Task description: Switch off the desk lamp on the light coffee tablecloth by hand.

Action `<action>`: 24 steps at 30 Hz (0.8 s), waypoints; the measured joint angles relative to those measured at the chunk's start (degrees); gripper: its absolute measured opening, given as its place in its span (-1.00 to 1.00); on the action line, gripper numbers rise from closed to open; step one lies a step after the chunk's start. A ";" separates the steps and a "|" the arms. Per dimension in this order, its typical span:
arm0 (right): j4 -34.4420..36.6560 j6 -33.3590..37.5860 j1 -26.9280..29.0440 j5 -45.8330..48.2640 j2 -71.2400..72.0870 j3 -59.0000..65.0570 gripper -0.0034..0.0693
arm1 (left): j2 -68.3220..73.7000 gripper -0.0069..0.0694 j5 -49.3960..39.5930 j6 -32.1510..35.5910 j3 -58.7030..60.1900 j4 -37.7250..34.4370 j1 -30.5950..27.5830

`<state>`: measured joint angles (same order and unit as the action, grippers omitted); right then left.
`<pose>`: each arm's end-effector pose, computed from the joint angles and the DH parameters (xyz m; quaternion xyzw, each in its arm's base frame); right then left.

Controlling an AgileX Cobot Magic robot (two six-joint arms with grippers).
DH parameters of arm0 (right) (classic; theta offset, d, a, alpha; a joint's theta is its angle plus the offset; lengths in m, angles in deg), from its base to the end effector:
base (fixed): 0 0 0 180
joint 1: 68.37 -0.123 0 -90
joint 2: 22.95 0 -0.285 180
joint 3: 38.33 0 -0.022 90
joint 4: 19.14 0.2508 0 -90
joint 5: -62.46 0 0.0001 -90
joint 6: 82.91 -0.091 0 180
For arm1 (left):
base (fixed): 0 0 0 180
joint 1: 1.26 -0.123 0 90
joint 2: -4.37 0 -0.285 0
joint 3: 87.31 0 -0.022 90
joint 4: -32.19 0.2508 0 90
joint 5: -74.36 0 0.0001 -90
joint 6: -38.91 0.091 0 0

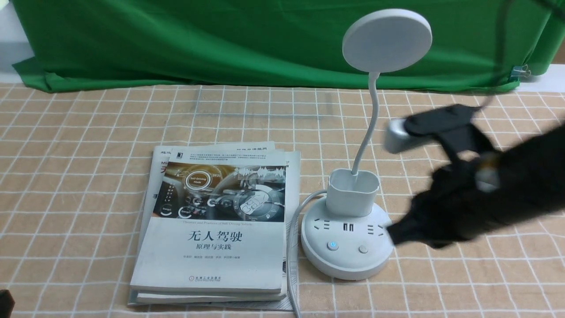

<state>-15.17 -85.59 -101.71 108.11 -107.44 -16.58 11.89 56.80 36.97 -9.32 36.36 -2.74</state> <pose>0.2167 0.1480 0.2775 -0.2395 0.9396 0.1035 0.2216 0.0543 0.0034 0.1813 -0.0030 0.7827 0.0277 0.6217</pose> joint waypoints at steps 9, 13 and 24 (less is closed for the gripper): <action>0.00 -1.13 0.00 0.28 16.34 6.21 -0.76 | 0.00 -0.81 0.00 0.00 0.00 0.00 0.00; 0.00 -1.93 0.00 -0.32 19.66 6.26 -0.73 | 0.00 -0.81 0.00 0.00 0.00 0.00 0.00; -3.97 -1.53 1.85 -5.57 27.21 12.84 -0.85 | 0.00 -0.81 0.00 0.00 0.00 0.00 0.00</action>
<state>-19.14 -87.13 -99.87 102.55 -80.23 -3.74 11.89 56.80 36.97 -9.32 36.36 -2.74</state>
